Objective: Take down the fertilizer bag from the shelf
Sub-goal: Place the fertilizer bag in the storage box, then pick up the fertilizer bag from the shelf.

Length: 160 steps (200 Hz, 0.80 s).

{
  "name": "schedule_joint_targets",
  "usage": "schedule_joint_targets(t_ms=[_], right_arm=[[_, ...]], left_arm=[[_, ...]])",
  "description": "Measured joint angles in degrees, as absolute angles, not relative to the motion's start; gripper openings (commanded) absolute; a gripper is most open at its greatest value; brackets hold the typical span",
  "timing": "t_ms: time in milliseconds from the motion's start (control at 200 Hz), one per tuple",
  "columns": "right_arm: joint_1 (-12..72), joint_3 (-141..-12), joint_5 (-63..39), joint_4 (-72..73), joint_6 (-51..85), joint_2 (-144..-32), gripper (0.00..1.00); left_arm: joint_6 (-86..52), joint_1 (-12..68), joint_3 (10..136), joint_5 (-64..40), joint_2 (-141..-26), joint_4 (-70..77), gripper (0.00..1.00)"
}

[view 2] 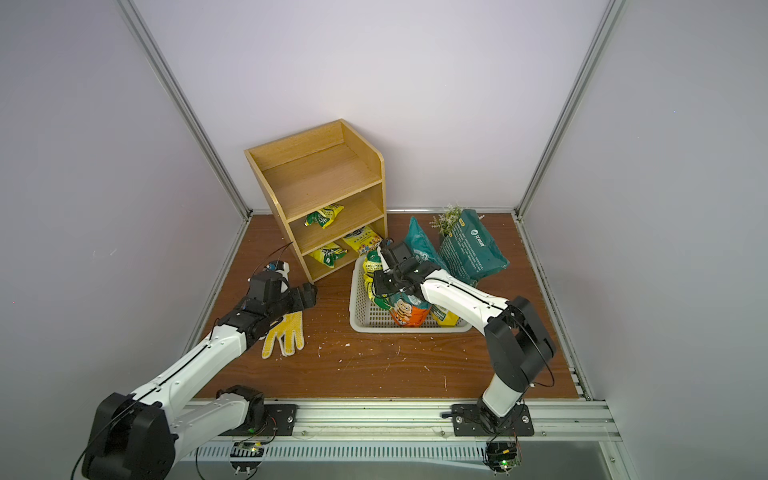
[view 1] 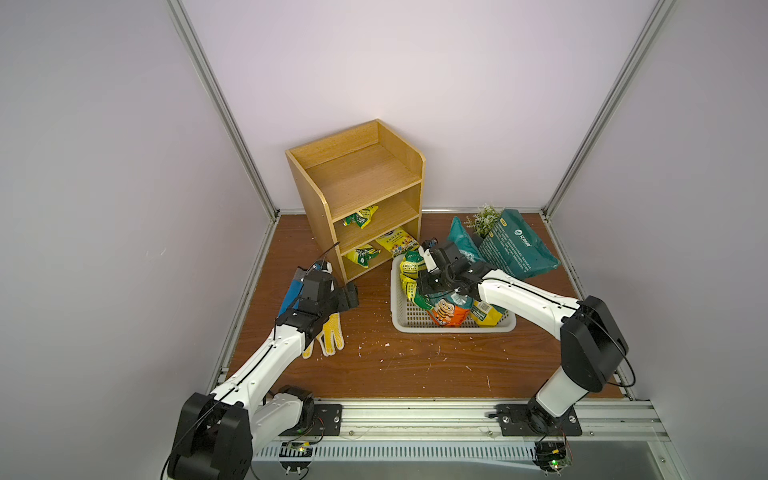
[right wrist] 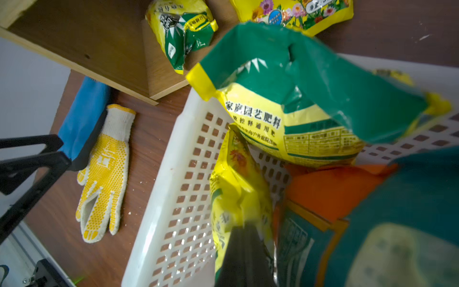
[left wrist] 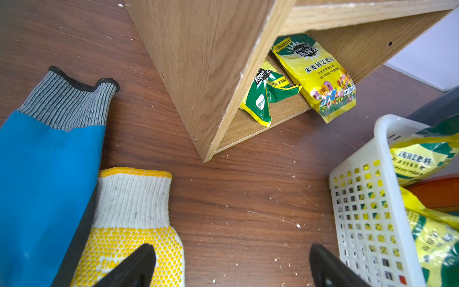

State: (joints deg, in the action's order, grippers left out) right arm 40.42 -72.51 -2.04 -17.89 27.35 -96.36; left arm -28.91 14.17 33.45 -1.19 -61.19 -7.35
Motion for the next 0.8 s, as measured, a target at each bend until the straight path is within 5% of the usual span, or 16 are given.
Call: schedule_joint_targets(t_ms=[255,520,801], right_arm=[[40.38,-75.53,6.24,-16.82,24.10,-94.61,0.43],[41.54,-77.03,6.66,-4.12,15.92,-90.24,0.48],[47.86,-79.42,2.26,15.73,7.44,-104.97,0.49]], left_arm=[[-28.91,14.17,33.45,-1.15,-61.19,-7.38,1.00],[-28.88,14.17,33.45,-1.19,-61.45,-7.38,1.00],[-28.91,14.17,33.45,-1.19,-61.52,-7.38,1.00]])
